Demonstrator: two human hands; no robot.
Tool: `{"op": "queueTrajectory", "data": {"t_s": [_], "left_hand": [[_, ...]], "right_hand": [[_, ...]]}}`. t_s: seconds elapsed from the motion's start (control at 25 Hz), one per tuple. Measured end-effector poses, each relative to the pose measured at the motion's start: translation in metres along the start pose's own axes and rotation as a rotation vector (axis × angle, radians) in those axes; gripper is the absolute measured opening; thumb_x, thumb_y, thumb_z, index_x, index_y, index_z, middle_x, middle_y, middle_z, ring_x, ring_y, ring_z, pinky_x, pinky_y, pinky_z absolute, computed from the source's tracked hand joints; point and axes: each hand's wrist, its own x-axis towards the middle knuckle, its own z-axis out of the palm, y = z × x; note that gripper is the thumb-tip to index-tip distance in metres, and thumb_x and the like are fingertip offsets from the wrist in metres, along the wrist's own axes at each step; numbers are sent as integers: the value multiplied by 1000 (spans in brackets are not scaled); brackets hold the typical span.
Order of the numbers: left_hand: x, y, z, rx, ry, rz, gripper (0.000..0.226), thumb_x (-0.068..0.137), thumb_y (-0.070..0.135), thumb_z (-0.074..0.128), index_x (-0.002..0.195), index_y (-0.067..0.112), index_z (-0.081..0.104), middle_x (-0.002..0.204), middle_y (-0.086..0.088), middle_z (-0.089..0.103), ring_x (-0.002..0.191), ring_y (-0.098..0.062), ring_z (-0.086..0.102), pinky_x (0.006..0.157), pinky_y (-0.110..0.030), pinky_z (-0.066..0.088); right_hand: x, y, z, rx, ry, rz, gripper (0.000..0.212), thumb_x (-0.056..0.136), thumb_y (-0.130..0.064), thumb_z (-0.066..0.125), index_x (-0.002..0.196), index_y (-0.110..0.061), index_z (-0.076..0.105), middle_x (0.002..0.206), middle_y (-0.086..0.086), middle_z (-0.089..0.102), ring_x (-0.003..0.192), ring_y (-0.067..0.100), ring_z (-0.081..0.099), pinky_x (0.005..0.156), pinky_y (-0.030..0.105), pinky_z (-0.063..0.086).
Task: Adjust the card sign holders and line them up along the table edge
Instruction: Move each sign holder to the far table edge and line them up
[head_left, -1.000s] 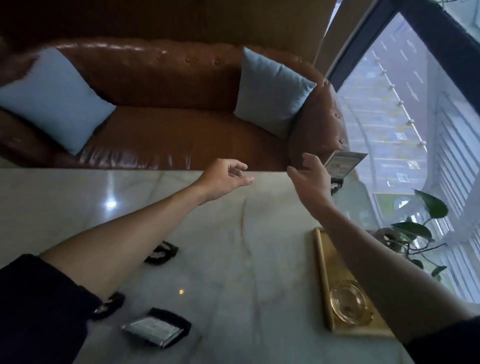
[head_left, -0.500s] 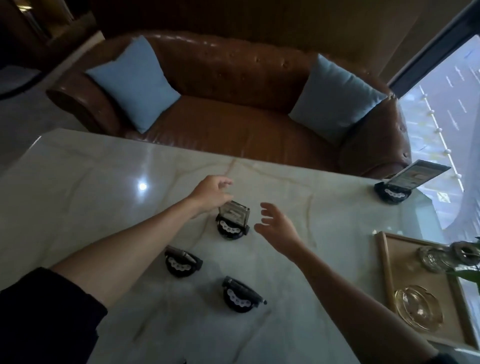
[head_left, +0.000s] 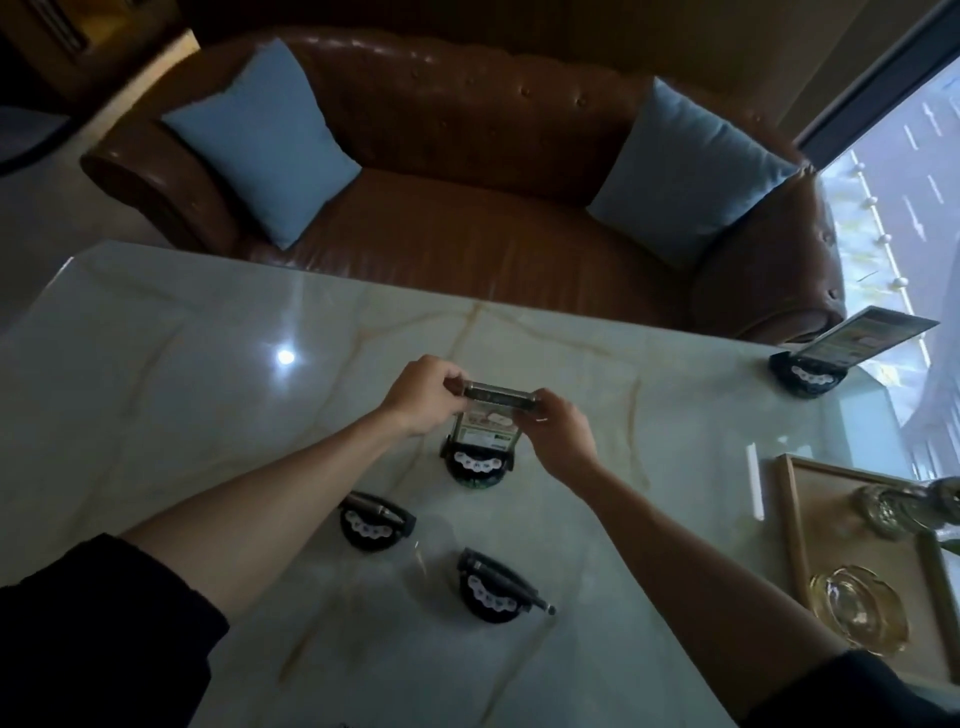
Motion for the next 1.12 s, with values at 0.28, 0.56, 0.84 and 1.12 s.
{"op": "queueTrajectory", "data": {"t_s": [0.28,0.56,0.84,1.12], "left_hand": [[56,78,46,-61,-15,80,24,71,30,87,84,12,79,82,-5,77,77,-20,68,72,-34,52],[140,192,137,-166,-35,197,17,70,26,88,78,16,77,76,0,75,63,-6,60,64,-28,50],[207,261,210,-213,34,197,21,71,21,88,84,9,78,82,-3,75,73,-12,62,69,-28,48],[242,279,246,-190,58,180,21,71,23,88,84,11,78,84,-5,77,75,-11,62,71,-28,49]], "right_hand": [[46,38,-106,-31,-10,-6,7,86,-25,70,91,-20,70,81,-4,74,70,17,65,68,40,56],[97,98,-248,-128,134,-50,3,90,-20,67,88,-20,65,83,-2,69,72,16,63,67,31,49],[152,148,-328,-246,265,-51,5,92,-28,62,92,-24,64,84,0,68,74,22,61,54,23,40],[178,183,-345,-224,307,-2,12,91,-28,62,91,-16,63,84,5,69,76,30,61,61,33,42]]}}
